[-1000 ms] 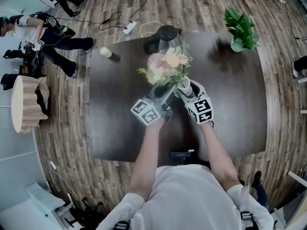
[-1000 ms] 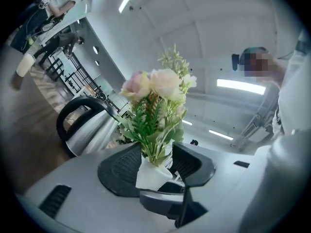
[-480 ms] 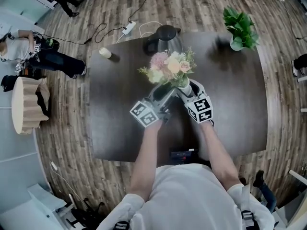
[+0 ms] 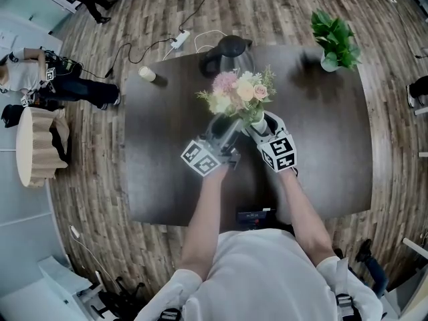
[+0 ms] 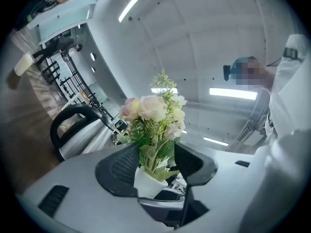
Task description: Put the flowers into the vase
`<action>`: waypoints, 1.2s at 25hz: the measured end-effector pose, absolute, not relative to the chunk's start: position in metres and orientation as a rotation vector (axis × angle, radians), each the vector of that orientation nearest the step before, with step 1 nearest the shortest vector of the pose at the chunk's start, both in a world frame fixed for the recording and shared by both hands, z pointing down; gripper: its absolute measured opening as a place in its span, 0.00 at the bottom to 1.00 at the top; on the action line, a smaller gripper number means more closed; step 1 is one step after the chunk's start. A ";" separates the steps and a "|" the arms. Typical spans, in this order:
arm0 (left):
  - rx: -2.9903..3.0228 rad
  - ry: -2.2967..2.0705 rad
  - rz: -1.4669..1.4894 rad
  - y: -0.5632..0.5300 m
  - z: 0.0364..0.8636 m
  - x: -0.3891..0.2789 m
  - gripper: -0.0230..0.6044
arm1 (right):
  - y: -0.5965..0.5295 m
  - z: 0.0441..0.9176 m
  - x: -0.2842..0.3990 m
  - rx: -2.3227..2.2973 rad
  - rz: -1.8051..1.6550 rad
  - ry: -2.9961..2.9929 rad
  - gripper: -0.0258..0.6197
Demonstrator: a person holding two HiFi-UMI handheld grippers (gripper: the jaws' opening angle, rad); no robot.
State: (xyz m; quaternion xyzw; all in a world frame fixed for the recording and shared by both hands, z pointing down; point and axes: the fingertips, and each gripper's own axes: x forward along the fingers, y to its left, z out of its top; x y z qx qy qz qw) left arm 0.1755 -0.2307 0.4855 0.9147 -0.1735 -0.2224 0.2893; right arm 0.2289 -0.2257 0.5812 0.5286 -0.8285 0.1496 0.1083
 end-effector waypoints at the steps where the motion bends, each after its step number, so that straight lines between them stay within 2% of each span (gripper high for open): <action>1: 2.467 -0.442 -0.574 -0.228 0.484 0.180 0.37 | -0.226 0.582 0.229 1.554 0.440 -2.437 0.45; 6: 2.556 -0.331 -0.448 -0.207 0.486 0.198 0.37 | -0.225 0.581 0.228 1.553 0.440 -2.438 0.45; 30: 2.347 -0.499 -0.509 -0.189 0.514 0.162 0.37 | -0.226 0.575 0.228 1.576 0.398 -2.481 0.43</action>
